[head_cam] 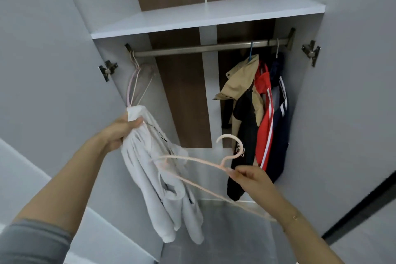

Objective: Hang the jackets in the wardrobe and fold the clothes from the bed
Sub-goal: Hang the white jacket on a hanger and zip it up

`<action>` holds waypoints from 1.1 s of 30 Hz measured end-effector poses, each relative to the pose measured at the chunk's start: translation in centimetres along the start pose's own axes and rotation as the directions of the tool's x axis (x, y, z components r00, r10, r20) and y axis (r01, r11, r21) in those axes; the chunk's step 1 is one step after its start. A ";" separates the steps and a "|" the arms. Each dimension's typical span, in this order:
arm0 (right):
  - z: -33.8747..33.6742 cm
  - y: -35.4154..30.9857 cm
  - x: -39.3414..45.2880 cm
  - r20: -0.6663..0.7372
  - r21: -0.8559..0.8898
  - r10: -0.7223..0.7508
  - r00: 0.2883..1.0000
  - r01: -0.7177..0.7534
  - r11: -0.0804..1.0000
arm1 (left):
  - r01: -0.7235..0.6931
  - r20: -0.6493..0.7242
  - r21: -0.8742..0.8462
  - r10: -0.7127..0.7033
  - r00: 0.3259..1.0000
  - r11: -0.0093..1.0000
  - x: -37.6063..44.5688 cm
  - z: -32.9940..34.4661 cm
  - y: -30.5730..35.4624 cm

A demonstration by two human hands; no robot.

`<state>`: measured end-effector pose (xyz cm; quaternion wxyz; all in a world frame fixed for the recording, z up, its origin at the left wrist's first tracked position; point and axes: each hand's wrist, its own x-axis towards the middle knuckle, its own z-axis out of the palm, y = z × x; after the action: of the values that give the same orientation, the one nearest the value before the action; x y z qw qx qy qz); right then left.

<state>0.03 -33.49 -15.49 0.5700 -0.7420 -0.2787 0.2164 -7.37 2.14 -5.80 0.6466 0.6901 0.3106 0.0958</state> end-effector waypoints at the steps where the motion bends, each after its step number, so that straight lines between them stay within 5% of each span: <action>1: -0.1 0.3 -0.3 0.018 -0.078 0.014 1.000 -0.012 0.997 | 0.000 0.011 -0.002 0.000 1.000 1.000 -0.6 0.2 0.0; 9: 3.4 1.6 0.6 -0.132 -0.388 0.042 0.990 -0.090 0.917 | 0.056 0.251 -0.131 -0.021 0.968 0.990 -6.1 4.1 0.7; 14: 6.6 0.3 1.4 -0.056 -0.180 0.031 0.998 -0.041 0.983 | 0.043 0.456 -0.057 -0.012 0.890 0.997 -9.0 3.9 1.0; 18: 7.7 -1.2 1.9 -0.007 0.239 -0.009 1.000 0.011 0.971 | -0.151 0.309 0.362 0.035 0.950 0.920 -10.9 1.8 0.0; 24: 11.8 -3.7 2.7 -0.008 0.236 -0.078 0.997 0.077 0.969 | -0.362 0.423 0.507 0.140 0.895 0.782 -12.4 2.6 -0.7; 27: 11.6 -4.1 3.2 -0.084 0.256 -0.102 0.991 0.121 0.959 | -0.291 0.227 0.588 0.192 0.955 0.754 -11.6 1.6 -0.7; 29: 11.4 -4.1 3.4 -0.101 0.263 -0.128 0.987 0.151 0.953 | -0.327 0.228 0.781 0.244 0.943 0.532 -11.1 1.2 -1.0; 32: 11.2 -4.4 4.0 -0.095 0.229 -0.156 0.983 0.174 0.958 | -0.269 0.262 0.962 0.442 0.858 -0.048 -10.3 1.6 -2.0; 33: 11.0 -4.6 4.3 -0.091 0.215 -0.164 0.982 0.180 0.960 | -0.262 0.287 0.957 0.510 0.811 -0.122 -10.0 1.9 -1.9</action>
<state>-4.54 -21.78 -13.88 0.6758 -0.6539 -0.2954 0.1686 -14.86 -5.03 -5.18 -0.1070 0.9812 0.1251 0.1012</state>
